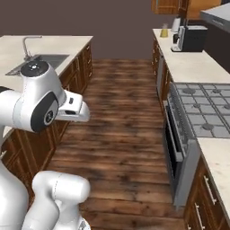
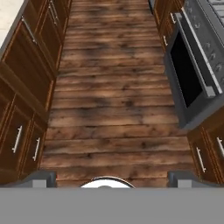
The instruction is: There is a tray on the dining counter. Grab the cup, mug, and pitcher and place them on the tray. The pitcher may be placed next to the tray if it cannot fit the tray.
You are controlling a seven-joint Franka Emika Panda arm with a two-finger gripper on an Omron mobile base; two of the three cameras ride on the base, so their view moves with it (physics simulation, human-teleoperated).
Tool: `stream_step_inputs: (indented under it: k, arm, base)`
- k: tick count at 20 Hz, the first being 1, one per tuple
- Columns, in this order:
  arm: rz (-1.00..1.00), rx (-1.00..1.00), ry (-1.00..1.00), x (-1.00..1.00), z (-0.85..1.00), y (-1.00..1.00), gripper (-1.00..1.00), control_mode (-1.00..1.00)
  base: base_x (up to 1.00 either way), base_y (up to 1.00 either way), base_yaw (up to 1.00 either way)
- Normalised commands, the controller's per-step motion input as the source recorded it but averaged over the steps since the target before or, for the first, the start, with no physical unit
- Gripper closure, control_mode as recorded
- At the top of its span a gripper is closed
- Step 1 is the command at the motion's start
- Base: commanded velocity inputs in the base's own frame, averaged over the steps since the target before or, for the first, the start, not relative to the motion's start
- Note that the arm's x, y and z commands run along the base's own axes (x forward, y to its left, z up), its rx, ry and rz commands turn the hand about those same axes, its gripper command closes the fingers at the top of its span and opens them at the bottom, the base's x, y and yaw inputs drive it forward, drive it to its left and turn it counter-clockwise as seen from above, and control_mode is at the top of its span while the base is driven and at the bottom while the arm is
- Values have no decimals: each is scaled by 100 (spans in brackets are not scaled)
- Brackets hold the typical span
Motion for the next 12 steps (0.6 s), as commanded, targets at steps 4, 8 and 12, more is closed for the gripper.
stream_step_inputs:
  k: [4,8,12]
  arm:
    - [0,0,0,0,0,0,-100,100]
    - [0,0,0,0,0,0,-100,100]
    - [0,0,0,0,0,0,-100,100]
  base:
    - [100,-49,14]
    - [100,-25,7]
    - [100,0,0]
